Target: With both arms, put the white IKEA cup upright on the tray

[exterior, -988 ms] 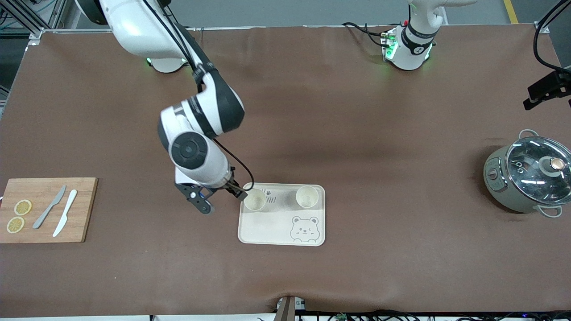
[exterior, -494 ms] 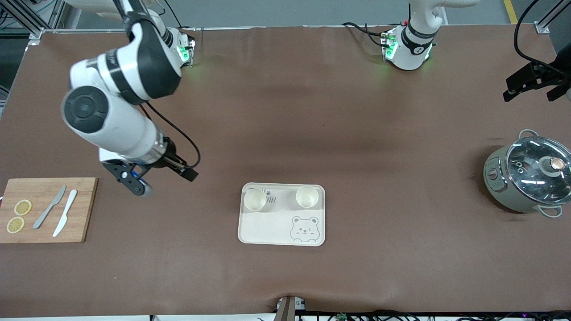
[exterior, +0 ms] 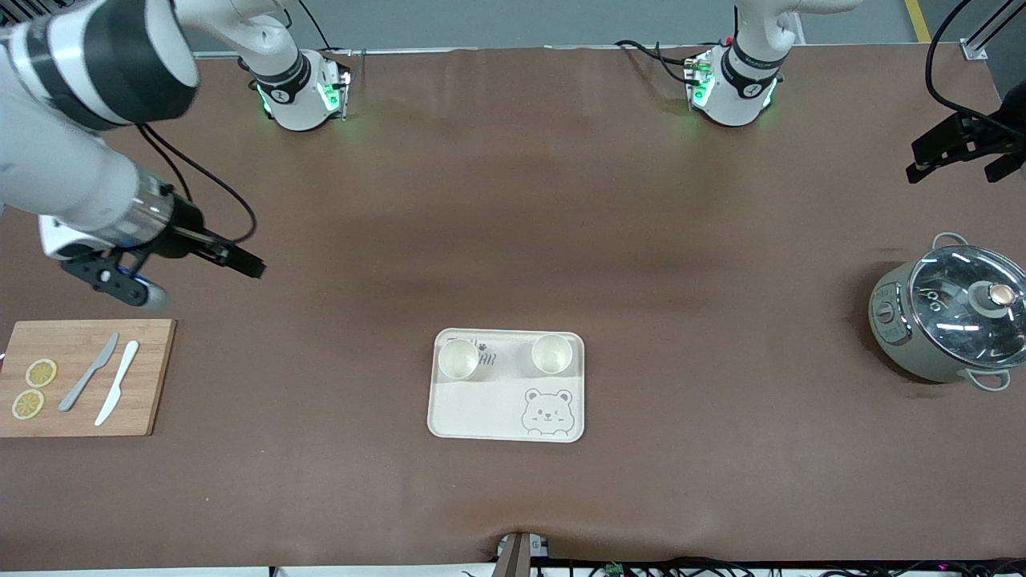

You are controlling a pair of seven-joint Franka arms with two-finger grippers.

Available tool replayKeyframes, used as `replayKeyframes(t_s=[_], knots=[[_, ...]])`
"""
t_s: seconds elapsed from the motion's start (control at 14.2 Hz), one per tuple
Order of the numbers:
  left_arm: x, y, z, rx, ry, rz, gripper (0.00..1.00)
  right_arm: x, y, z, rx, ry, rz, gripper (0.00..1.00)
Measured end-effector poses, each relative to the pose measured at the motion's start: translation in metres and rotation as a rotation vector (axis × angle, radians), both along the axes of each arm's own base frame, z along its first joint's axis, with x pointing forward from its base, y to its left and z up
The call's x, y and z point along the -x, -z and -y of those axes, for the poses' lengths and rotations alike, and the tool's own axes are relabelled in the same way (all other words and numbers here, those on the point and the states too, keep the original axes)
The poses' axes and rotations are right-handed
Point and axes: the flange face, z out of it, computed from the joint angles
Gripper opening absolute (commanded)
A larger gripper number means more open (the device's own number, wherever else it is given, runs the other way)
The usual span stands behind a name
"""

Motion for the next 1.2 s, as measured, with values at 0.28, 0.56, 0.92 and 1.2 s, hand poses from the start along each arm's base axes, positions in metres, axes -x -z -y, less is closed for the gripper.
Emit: replayKeyframes(t_s=[0.28,0.56,0.92,1.2], knots=[[-0.002,-0.003,-0.001,0.0,-0.008,0.012,1.0,0.019,-0.026,0.086,0.012,-0.183,0.028,1.0],[-0.002,-0.005,0.0,0.0,-0.007,0.018,1.0,0.03,-0.042,0.141,0.046,-0.334,0.058,1.0],[-0.002,-0.005,0.001,0.0,-0.004,0.017,1.0,0.055,-0.079,0.146,0.051,-0.431,0.08,1.0],[-0.004,0.0,0.007,-0.001,0.005,0.009,1.0,0.07,-0.096,0.138,0.047,-0.449,0.082,1.0]])
